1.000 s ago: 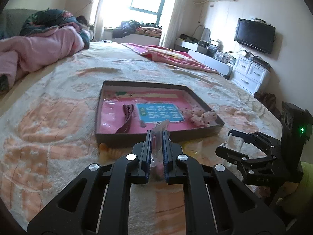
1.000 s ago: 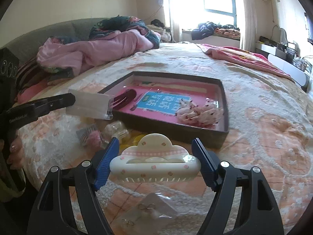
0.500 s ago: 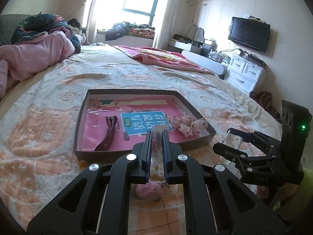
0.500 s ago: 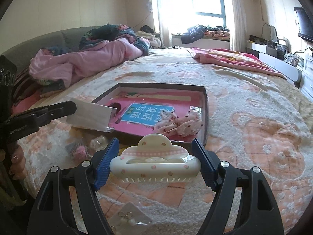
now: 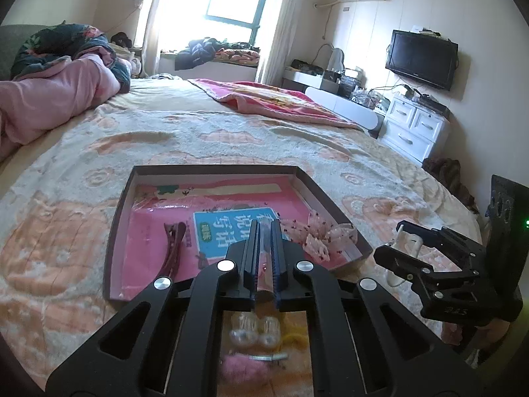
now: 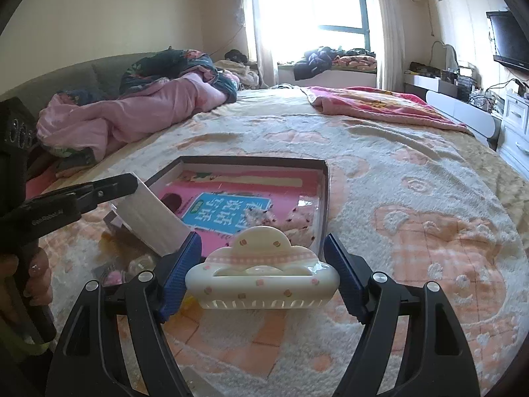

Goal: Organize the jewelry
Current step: 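Place the plastic strip in the tray with the left tool while the right tool places the cloud clip, then move both tools back toward the remaining items beside the tray, then grasp the blue comb with the left tool while the right tool grasps the yellow bag, then carry the blue comb over the tray with the left tool while the right tool carries the yellow bag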

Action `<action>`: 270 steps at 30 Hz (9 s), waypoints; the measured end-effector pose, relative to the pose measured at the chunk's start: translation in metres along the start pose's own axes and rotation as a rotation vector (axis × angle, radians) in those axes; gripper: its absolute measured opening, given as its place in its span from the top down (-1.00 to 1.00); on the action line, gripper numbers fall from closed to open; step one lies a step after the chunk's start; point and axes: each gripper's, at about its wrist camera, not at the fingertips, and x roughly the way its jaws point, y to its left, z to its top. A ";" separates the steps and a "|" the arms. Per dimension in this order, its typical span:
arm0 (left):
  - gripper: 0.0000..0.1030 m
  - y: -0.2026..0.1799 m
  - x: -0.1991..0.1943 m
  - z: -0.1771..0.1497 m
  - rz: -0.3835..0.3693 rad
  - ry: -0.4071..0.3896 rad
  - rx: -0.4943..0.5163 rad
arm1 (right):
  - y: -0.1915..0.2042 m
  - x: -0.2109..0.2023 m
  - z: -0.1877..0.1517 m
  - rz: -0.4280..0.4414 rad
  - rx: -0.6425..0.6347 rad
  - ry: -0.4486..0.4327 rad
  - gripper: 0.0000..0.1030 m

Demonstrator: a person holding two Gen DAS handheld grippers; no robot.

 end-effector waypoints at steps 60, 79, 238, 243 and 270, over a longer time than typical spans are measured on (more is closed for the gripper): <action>0.86 0.032 0.070 -0.018 0.101 0.233 -0.065 | -0.023 0.137 0.039 0.015 -0.050 0.223 -0.61; -0.43 0.034 0.043 -0.014 0.091 0.170 -0.130 | -0.025 0.090 0.040 -0.017 -0.035 0.086 -0.87; 0.64 0.020 -0.042 -0.060 0.035 0.155 -0.060 | 0.013 0.015 -0.029 0.081 0.036 0.158 0.81; 0.64 0.011 -0.033 -0.047 0.020 0.144 -0.042 | 0.008 0.011 -0.022 0.098 0.033 0.149 0.81; 0.64 0.001 0.040 0.009 0.029 0.138 -0.015 | -0.019 0.048 0.021 0.095 0.029 0.164 0.81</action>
